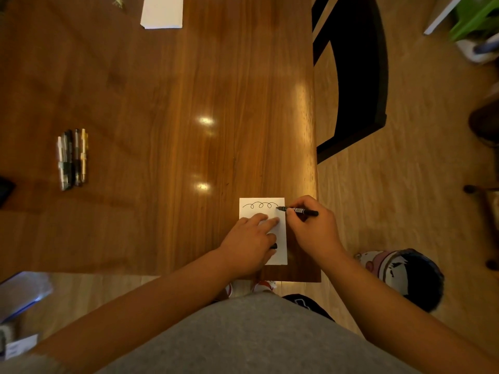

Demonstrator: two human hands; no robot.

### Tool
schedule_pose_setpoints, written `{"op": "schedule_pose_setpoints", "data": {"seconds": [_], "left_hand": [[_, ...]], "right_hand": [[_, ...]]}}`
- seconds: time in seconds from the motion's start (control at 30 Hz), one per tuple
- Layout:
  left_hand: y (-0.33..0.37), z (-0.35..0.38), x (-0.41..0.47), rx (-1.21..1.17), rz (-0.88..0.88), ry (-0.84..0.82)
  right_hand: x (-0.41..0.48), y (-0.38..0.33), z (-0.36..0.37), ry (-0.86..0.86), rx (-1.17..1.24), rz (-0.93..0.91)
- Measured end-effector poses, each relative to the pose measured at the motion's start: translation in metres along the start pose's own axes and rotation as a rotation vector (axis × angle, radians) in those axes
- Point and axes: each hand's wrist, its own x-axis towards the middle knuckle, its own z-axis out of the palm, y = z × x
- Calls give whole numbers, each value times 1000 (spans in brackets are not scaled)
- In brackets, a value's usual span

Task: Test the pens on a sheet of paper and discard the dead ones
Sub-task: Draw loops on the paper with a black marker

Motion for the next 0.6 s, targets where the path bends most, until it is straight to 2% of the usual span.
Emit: {"op": "schedule_pose_setpoints", "data": {"seconds": [0.5, 0.6], "left_hand": [[0, -1, 0, 34, -2, 6], [0, -3, 0, 40, 2, -11]], "right_hand": [[4, 1, -7, 27, -24, 60], [2, -1, -13, 77, 12, 80]]}}
